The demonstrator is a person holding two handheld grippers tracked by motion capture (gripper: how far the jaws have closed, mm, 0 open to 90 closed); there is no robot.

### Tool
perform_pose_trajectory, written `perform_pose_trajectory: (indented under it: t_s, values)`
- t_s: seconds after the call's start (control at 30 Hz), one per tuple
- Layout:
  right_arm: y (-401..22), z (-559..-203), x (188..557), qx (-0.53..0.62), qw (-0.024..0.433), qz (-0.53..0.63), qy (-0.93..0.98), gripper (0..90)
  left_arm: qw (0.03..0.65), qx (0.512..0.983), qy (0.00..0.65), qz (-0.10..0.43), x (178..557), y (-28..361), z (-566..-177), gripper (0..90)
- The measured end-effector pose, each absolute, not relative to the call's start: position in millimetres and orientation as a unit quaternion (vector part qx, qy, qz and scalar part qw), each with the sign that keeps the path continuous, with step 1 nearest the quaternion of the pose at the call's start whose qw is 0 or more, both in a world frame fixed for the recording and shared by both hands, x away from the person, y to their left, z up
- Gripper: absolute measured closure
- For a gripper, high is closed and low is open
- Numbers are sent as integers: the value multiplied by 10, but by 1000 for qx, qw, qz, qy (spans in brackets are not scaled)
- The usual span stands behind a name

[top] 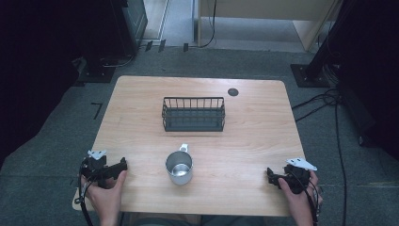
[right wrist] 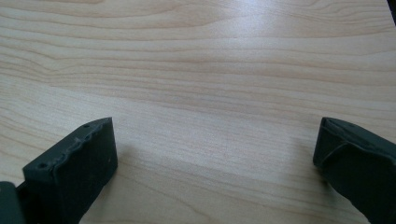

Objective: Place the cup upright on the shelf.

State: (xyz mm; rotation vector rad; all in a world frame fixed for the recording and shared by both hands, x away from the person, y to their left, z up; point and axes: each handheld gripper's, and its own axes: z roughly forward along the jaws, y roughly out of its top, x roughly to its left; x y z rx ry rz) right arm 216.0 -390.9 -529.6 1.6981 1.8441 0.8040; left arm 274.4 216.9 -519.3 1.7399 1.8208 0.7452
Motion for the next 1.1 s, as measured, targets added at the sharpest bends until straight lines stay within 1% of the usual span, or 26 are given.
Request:
perform_pose_trajectory:
  t_s: [0.07, 0.17, 0.33, 0.37, 0.5, 0.53, 0.67, 0.77, 0.93, 1.1]
  values:
    - [-3909, -5296, 2160, 624, 252, 295, 678, 0, 253, 638, 673, 276, 2744, 2153, -5193, 0]
    - [-3909, -5296, 2160, 624, 252, 295, 678, 0, 261, 656, 655, 267, 2668, 2137, -5192, 0]
    - [-3909, -5296, 2160, 624, 252, 296, 678, 0, 265, 664, 649, 260, 2628, 2059, -5168, 0]
    - [-3910, -5296, 2161, 624, 252, 296, 678, 0, 274, 673, 635, 262, 2596, 1981, -5131, 0]
    - [-3909, -5296, 2161, 624, 252, 295, 678, 0, 286, 687, 615, 261, 2559, 1843, -5074, 0]
    - [-3909, -5296, 2160, 624, 252, 296, 678, 0, 289, 698, 601, 260, 2535, 1743, -5044, 0]
    - [-3909, -5296, 2160, 624, 252, 295, 678, 0, 301, 709, 584, 258, 2493, 1594, -4999, 0]
    - [-3909, -5296, 2160, 624, 252, 296, 678, 0, 312, 720, 566, 253, 2497, 1484, -4909, 0]
    - [-3909, -5296, 2160, 624, 252, 296, 678, 0, 327, 723, 553, 254, 2508, 1394, -4750, 0]
    - [-3909, -5296, 2161, 624, 252, 296, 678, 0, 351, 728, 530, 254, 2471, 1211, -4538, 0]
